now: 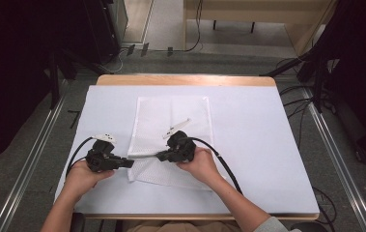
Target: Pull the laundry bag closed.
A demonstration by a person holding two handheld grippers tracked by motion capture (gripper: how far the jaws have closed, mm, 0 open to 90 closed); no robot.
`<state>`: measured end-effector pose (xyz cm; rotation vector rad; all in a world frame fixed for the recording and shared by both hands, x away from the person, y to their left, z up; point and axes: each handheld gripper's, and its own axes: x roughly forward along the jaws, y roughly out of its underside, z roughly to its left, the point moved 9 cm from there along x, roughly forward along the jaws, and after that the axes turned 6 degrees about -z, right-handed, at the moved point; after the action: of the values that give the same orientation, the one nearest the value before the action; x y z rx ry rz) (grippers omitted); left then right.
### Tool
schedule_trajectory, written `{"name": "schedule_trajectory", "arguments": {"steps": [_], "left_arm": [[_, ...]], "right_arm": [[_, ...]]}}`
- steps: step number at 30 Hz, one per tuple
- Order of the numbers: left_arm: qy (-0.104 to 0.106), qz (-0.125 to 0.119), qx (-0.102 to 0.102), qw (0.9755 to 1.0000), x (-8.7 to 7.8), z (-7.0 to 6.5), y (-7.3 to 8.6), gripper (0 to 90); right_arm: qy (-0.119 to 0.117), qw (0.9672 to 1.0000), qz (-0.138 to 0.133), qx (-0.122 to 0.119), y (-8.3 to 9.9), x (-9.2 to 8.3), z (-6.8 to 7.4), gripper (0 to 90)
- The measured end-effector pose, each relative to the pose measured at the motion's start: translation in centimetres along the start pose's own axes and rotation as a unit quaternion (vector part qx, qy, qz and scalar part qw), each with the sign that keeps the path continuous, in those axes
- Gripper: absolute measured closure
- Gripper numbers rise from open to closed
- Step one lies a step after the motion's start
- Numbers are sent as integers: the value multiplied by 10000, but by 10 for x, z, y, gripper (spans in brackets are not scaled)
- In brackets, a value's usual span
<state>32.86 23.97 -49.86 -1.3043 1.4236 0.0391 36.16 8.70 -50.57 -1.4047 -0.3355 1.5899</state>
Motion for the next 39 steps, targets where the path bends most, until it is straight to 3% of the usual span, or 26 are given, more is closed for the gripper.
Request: {"name": "schedule_trajectory", "arguments": {"steps": [23, 39], "left_arm": [[-26, 32, -26, 10000, -1, 1, 2, 884], [-27, 48, -81, 10000, -3, 5, 4, 884]], "right_arm": [[141, 9998, 149, -56, 8, -18, -10, 880], [199, 9996, 175, 99, 19, -25, -20, 880]]}}
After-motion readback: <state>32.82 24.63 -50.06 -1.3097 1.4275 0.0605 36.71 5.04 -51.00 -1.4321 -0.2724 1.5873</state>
